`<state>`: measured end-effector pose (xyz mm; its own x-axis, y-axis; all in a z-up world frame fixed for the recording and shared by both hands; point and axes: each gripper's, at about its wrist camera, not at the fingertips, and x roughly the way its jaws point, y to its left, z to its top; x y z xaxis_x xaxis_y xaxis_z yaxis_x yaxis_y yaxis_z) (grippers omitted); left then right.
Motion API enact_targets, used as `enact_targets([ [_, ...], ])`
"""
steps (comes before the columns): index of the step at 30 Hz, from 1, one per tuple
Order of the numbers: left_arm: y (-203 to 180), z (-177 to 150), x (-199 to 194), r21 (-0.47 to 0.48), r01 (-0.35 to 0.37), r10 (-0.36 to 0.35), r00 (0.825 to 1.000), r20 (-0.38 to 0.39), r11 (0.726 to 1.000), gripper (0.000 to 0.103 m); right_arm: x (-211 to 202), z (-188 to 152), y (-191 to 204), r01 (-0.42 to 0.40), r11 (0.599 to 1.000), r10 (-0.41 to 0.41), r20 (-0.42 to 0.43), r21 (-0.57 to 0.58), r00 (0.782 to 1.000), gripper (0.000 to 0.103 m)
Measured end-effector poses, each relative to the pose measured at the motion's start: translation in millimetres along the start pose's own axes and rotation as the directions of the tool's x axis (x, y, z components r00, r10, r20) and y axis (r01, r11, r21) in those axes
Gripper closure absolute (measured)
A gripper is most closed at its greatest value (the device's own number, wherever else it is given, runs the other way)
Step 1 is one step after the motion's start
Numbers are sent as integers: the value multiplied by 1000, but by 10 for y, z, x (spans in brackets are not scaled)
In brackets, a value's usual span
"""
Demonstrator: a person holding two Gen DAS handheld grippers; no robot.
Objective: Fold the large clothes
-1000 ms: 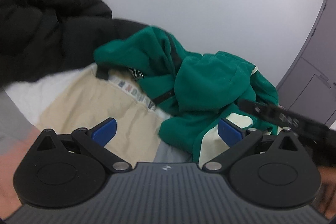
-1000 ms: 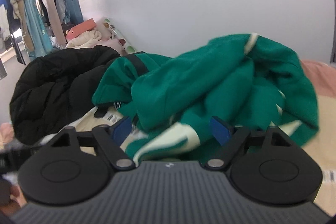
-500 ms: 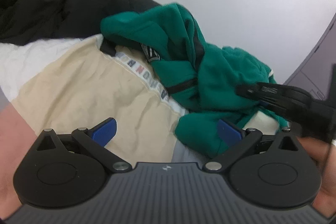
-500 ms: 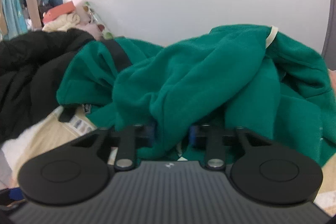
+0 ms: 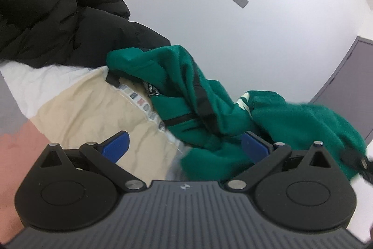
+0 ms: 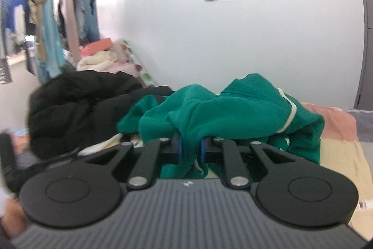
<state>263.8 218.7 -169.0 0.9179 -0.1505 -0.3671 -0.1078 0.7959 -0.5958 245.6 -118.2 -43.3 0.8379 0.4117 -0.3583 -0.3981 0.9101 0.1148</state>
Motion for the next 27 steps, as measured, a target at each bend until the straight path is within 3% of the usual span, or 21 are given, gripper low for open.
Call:
enact_targets([
  [4, -120, -52, -177, -15, 40, -41, 999, -20, 999, 0, -621, -219, -91, -48, 999, 48, -15, 8, 999, 86],
  [7, -240, -125, -305, -4, 60, -60, 997, -37, 998, 0, -960, -418, -184, -93, 995, 94, -75, 23, 993, 86],
  [10, -336, -229, -424, -14, 87, -88, 994, -58, 996, 0, -1141, -614, -215, -123, 992, 125, -136, 18, 983, 86],
  [13, -395, -313, -494, -36, 101, -104, 992, -75, 994, 0, -1236, -852, -280, -153, 988, 157, -236, 37, 959, 86],
  [16, -456, -336, -500, -57, 134, -140, 985, -101, 989, 0, -1188, -992, -358, -101, 994, 110, -302, 44, 947, 82],
  [17, -476, -337, -495, -59, 139, -144, 983, -109, 989, 0, -1149, -1000, -412, -84, 994, 103, -319, 73, 942, 78],
  [19, -505, -342, -481, -52, 144, -149, 981, -120, 988, 0, -1084, -987, -532, -52, 988, 98, -339, 143, 936, 59],
  [20, -520, -352, -468, -44, 140, -145, 982, -124, 989, 0, -1072, -986, -573, -49, 983, 107, -337, 175, 935, 42],
  [21, -529, -358, -446, -36, 138, -142, 981, -131, 990, 0, -1072, -979, -634, -46, 976, 115, -326, 213, 938, 34],
  [27, -618, -392, -121, -20, 164, -165, 970, -181, 986, 1, -867, -785, -920, 5, 960, 62, -229, 278, 971, 34],
])
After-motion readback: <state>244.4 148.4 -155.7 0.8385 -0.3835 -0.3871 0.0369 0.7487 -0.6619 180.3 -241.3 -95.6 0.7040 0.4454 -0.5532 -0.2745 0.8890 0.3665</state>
